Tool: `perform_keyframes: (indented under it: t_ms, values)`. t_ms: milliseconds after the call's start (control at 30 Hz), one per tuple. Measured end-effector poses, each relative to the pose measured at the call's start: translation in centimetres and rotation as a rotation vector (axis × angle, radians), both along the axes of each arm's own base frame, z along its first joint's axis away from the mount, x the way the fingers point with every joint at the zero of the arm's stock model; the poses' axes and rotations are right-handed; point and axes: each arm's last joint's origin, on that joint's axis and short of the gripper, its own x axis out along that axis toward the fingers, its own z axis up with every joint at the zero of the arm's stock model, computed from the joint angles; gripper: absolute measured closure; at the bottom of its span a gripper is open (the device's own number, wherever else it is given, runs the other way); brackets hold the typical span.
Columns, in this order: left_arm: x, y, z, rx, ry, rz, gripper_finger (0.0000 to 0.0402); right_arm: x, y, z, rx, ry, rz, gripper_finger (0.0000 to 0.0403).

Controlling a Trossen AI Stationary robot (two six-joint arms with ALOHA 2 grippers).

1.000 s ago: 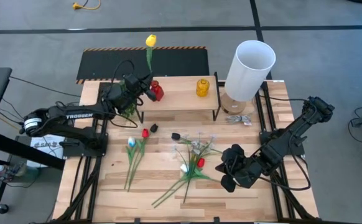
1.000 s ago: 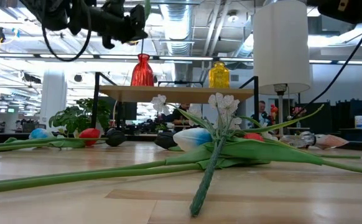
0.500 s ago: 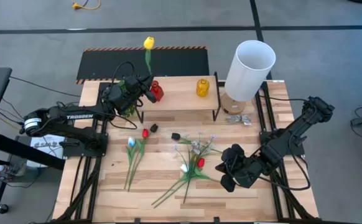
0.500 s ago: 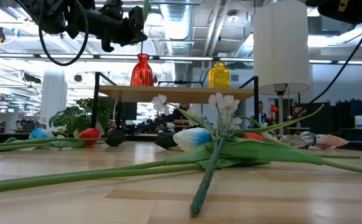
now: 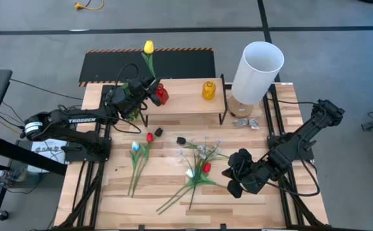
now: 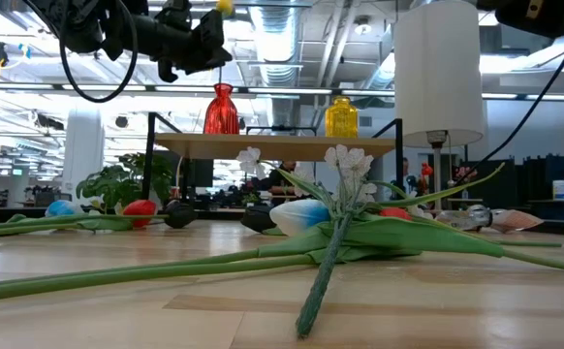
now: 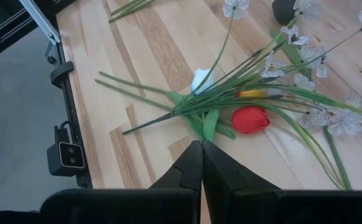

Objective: Pick and place flowers into a vace then onto a shelf
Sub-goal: Put the left yellow flower into the red vase on the shelf, then put the left black flower into the red vase on the shelf

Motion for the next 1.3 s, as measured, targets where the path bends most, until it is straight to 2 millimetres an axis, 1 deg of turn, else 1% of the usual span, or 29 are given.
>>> perform_keyframes:
  t_ms: [267, 400, 533, 633, 700, 867, 1100, 1200, 1300]
  values:
    - [-0.4, -0.1, 0.3, -0.001, -0.005, 0.013, 0.0257, -0.1, 0.1, 0.0, 0.0, 0.001, 0.006, 0.0403]
    - [-0.3, -0.1, -0.3, -0.032, 0.061, 0.023, 0.0233, -0.1, 0.1, 0.0, -0.001, 0.003, 0.008, 0.0403]
    - [-0.3, -0.1, -0.7, -0.057, 0.087, 0.022, 0.0209, -0.2, 0.1, -0.1, -0.005, 0.008, 0.008, 0.0403]
    - [-0.3, -0.1, -0.6, -0.055, 0.081, 0.025, 0.0195, -0.2, 0.1, -0.1, -0.006, 0.009, 0.008, 0.0403]
    - [-0.5, -0.1, -0.5, -0.058, 0.08, 0.059, 0.0187, -0.2, 0.1, -0.1, -0.006, 0.009, 0.008, 0.0403]
    - [-1.4, -0.2, -0.5, -0.066, 0.159, 0.15, 0.018, -0.2, 0.1, -0.1, 0.0, 0.014, 0.014, 0.0403]
    - [-3.1, -1.0, 0.4, -0.08, 0.185, 0.156, 0.018, -0.3, 0.1, -0.2, -0.004, 0.038, 0.023, 0.0403]
    - [-4.3, -1.5, 1.3, -0.093, 0.142, 0.151, 0.018, -0.3, 0.1, -0.2, -0.004, 0.038, 0.023, 0.0403]
    - [-5.6, -2.3, 2.2, -0.117, 0.068, 0.107, 0.018, -0.3, 0.1, -0.2, -0.004, 0.038, 0.023, 0.0403]
